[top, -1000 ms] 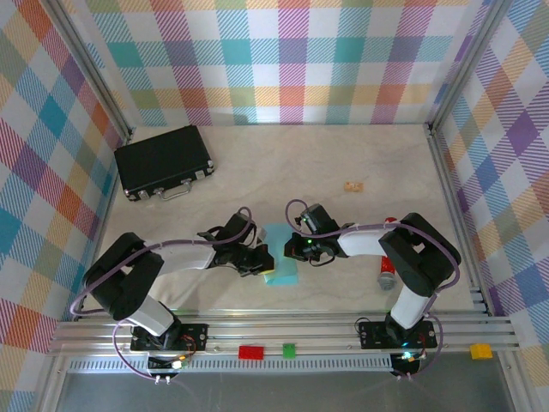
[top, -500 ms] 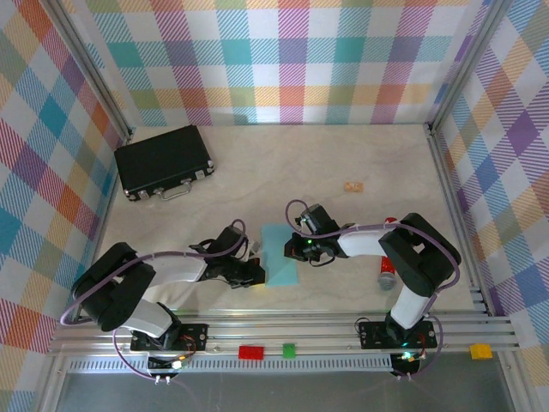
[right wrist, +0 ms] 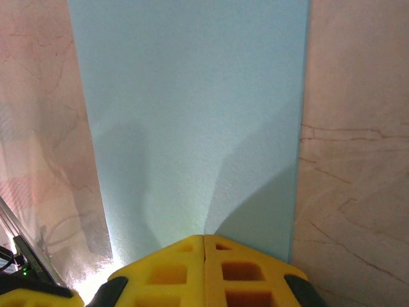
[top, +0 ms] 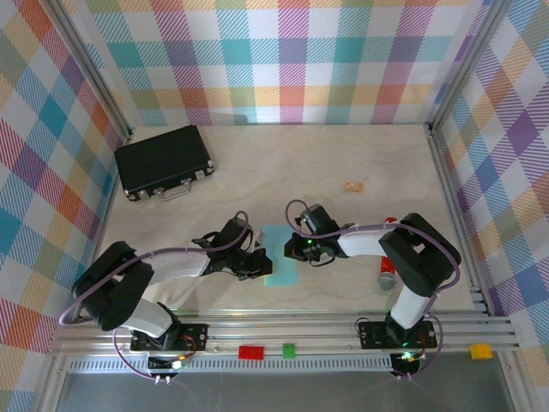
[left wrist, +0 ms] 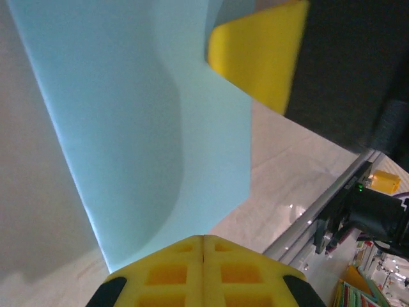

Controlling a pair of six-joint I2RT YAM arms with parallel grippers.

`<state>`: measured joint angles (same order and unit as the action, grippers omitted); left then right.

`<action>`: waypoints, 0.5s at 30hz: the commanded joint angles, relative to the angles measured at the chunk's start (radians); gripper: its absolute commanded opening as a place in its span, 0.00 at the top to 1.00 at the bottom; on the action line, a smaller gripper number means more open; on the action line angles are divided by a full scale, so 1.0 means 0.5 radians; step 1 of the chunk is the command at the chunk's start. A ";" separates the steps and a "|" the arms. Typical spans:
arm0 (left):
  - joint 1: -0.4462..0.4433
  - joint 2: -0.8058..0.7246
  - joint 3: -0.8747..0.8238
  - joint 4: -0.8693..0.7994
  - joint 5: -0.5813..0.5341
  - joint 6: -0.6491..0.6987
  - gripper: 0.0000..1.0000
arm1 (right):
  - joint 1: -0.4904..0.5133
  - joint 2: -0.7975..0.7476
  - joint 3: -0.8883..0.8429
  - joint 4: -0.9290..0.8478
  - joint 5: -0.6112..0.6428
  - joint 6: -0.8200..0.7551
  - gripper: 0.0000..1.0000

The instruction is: Fold a paper plane with a square sheet of paper (pick it up from the middle)

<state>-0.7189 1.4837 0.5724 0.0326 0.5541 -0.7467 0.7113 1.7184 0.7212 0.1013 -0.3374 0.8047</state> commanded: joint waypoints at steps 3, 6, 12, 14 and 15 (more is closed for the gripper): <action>-0.025 0.134 -0.034 0.080 0.039 0.007 0.97 | 0.013 0.165 -0.141 -0.501 0.248 0.003 1.00; -0.033 0.133 -0.118 0.007 0.049 0.085 0.97 | 0.015 0.168 -0.140 -0.503 0.251 0.004 1.00; -0.047 -0.056 -0.296 -0.233 0.021 0.263 0.98 | 0.013 0.174 -0.149 -0.486 0.252 0.009 1.00; -0.053 -0.128 -0.316 -0.281 0.028 0.297 0.98 | 0.014 0.175 -0.155 -0.478 0.249 0.012 1.00; -0.060 -0.157 -0.307 -0.318 0.026 0.317 0.98 | 0.013 0.178 -0.155 -0.478 0.248 0.011 1.00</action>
<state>-0.7280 1.4334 0.4496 0.0311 0.5644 -0.6468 0.7113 1.7195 0.7208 0.1017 -0.3378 0.8051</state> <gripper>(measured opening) 0.050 0.059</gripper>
